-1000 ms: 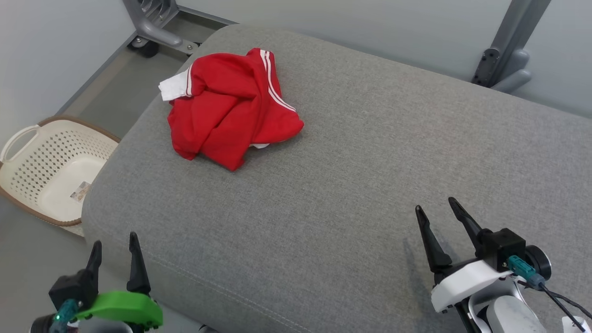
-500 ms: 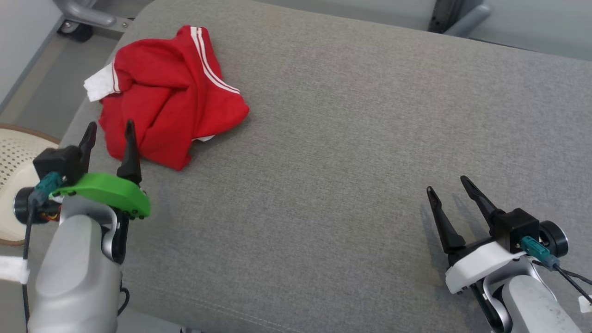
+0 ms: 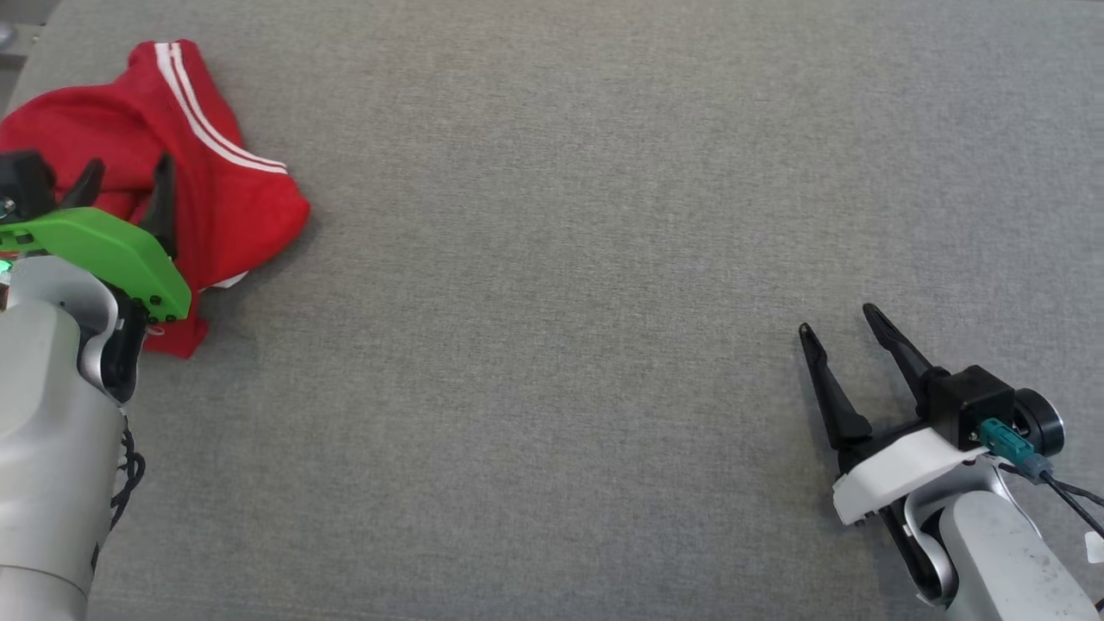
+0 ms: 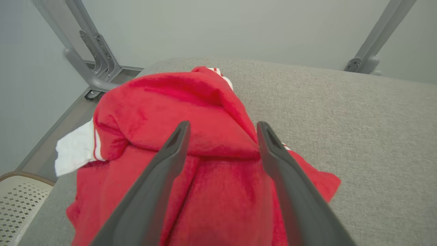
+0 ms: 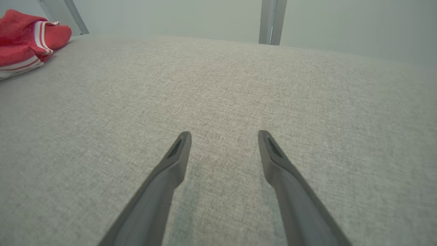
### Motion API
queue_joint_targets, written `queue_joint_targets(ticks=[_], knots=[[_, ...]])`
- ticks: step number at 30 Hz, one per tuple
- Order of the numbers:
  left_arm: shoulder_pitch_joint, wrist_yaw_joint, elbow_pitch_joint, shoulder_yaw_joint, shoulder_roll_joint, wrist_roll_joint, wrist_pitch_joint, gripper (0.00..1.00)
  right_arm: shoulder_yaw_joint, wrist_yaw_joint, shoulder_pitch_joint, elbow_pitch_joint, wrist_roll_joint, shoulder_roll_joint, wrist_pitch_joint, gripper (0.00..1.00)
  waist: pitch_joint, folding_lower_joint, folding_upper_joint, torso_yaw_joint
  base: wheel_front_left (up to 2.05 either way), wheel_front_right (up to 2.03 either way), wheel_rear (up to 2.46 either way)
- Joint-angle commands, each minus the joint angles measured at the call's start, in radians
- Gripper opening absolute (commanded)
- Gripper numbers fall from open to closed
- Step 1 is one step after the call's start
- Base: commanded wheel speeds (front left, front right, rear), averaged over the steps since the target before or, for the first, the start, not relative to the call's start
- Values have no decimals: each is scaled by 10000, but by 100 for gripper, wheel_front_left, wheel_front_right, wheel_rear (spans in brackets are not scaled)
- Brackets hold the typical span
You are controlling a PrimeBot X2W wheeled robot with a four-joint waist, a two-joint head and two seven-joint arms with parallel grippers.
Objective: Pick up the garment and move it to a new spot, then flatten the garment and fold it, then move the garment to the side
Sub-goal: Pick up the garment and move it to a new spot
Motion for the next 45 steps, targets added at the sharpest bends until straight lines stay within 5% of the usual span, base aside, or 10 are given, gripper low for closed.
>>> queue_joint_targets(ticks=[1,11,12,20,26,34,45], knots=[[-160,-24,146,-36,55,-155,33,100,-39,-6,-123,14,56,18,-33,100,522,0,73,-654,0,0,0],[-508,93,1744,-273,-197,-626,-56,98,-226,-5,-184,154,77,194,-32,100,828,0,73,-964,0,0,0],[-533,149,1838,-303,-215,-561,-218,0,-184,-5,-187,187,95,213,-30,100,799,0,73,-963,0,0,0],[-984,173,2022,-563,83,-125,-1432,0,-13,-6,-140,337,261,492,-32,100,37,0,73,-1058,0,0,0],[-936,165,-202,-461,28,697,-1653,0,-87,-5,265,507,425,916,-32,100,-943,0,73,-1291,0,0,0],[567,81,-2993,-412,-1534,1325,-1635,0,-134,-6,590,639,574,1218,-32,100,-1690,0,73,-2074,0,0,0],[1761,-11,-3000,-1891,-2939,1349,-1639,0,-12,-5,507,556,670,1418,-32,100,-1445,0,73,-3773,0,0,0]])
